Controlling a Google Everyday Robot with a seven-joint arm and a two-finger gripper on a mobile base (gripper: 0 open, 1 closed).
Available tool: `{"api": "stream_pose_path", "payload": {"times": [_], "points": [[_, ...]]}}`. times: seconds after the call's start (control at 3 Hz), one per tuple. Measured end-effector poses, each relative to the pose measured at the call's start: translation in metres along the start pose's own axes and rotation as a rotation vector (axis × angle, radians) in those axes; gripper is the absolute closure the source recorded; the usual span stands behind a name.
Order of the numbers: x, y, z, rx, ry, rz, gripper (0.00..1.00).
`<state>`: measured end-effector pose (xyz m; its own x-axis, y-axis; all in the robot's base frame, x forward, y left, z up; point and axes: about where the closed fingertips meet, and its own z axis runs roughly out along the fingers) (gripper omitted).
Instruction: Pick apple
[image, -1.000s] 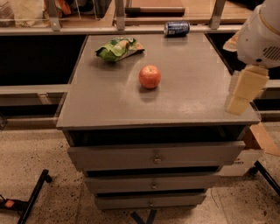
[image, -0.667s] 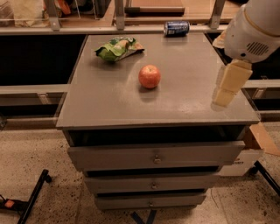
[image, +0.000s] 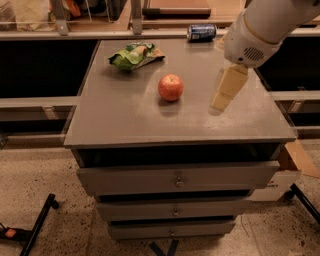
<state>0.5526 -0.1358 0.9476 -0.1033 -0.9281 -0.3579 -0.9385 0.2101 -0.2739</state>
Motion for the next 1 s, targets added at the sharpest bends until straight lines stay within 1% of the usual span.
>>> {"api": "stream_pose_path", "payload": {"times": [0.33, 1.0], "points": [[-0.023, -0.014, 0.029, 0.004, -0.046, -0.01, 0.0], [-0.047, -0.047, 0.095, 0.018, -0.084, -0.012, 0.0]]}}
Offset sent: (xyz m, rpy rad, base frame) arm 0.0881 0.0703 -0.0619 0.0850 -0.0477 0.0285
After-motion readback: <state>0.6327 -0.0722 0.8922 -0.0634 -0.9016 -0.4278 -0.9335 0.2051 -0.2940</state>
